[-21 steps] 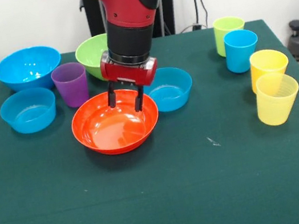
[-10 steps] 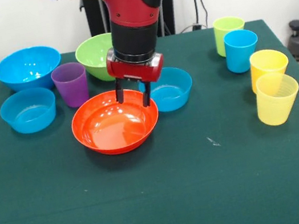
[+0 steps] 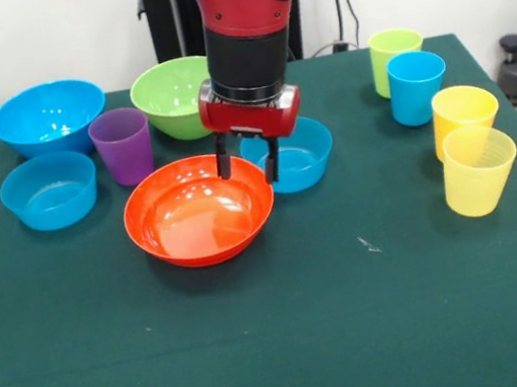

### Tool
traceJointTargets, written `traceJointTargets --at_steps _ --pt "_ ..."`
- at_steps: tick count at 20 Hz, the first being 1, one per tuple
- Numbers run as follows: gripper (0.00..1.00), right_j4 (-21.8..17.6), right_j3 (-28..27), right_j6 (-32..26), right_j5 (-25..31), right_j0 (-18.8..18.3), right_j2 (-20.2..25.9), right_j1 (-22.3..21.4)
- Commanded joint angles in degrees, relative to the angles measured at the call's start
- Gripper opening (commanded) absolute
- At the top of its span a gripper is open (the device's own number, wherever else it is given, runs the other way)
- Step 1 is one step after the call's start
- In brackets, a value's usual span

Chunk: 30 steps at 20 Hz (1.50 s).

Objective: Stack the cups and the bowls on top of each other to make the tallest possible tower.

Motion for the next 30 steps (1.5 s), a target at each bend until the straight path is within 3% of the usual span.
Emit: traceJointTargets --at_steps 1,9,30 --pt "1.00 -2.77 0.86 -3.30 2.34 -0.70 6.68 0.00" --pt "1.00 -3.60 2.02 -2.70 0.61 -0.71 6.99 0.27" --pt "1.00 -2.79 -2.11 4.11 -4.36 4.67 1.70 6.60"
